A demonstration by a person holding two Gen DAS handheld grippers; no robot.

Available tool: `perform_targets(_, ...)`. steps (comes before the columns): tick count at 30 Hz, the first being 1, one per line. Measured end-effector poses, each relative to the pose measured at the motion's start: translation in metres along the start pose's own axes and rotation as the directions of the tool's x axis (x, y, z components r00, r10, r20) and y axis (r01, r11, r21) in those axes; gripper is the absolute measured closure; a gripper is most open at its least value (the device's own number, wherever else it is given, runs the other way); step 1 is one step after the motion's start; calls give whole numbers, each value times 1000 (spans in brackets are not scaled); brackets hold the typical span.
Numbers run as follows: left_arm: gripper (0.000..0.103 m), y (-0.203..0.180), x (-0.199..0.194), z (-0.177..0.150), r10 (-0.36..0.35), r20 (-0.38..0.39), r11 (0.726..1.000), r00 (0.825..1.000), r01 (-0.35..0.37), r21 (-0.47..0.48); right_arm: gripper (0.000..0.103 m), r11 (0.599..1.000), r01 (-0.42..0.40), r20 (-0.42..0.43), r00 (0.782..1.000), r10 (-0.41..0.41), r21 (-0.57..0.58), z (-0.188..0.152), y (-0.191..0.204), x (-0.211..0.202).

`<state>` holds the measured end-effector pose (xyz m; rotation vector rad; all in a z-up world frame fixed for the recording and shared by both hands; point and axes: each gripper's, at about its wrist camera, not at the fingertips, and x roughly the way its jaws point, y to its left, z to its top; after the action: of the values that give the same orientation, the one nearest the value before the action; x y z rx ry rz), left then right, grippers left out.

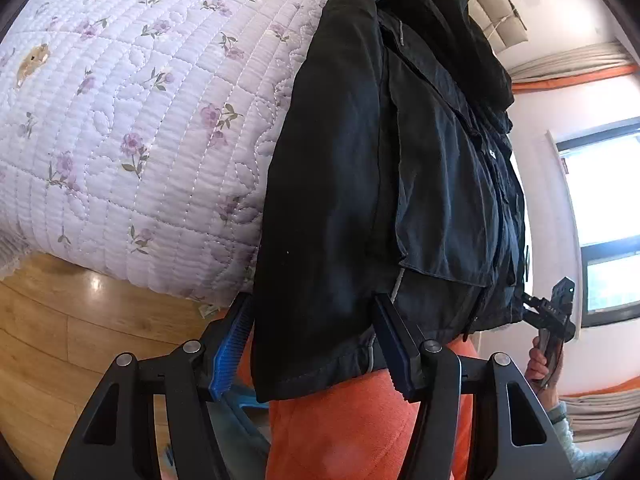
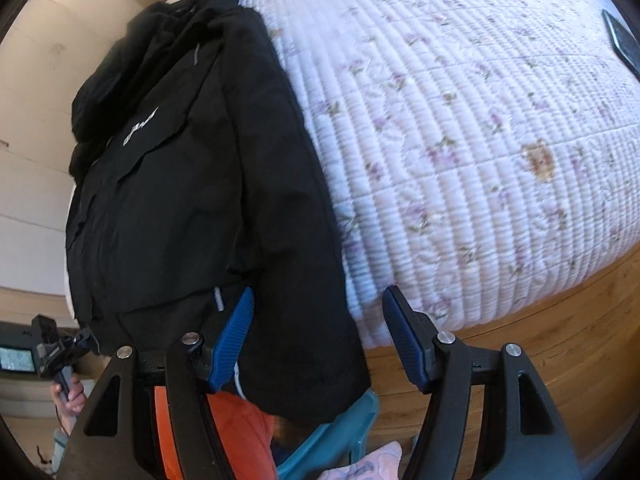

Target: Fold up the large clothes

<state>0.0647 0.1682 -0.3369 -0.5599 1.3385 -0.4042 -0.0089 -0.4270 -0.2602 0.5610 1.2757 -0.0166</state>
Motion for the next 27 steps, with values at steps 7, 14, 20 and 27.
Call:
perform_targets(7, 41, -3, 6, 1, -26, -14, 1000, 1000, 26, -4, 31, 999, -28, -47, 999, 26, -45, -11, 20, 14)
perform_targets(14, 91, -25, -5, 1, 16, 0, 996, 1000, -15, 91, 74, 997, 2, -37, 999, -4, -74, -10, 31, 11)
perform_targets(20, 93, -41, -41, 2, -58, 104, 994, 993, 48, 94, 92, 998, 19, 25, 1000, -17, -61, -12, 44, -11)
perform_targets(27, 94, -80, -102, 31, -185, 263, 976, 947, 145, 164, 92, 997, 7, 124, 992, 3, -82, 10, 78, -65)
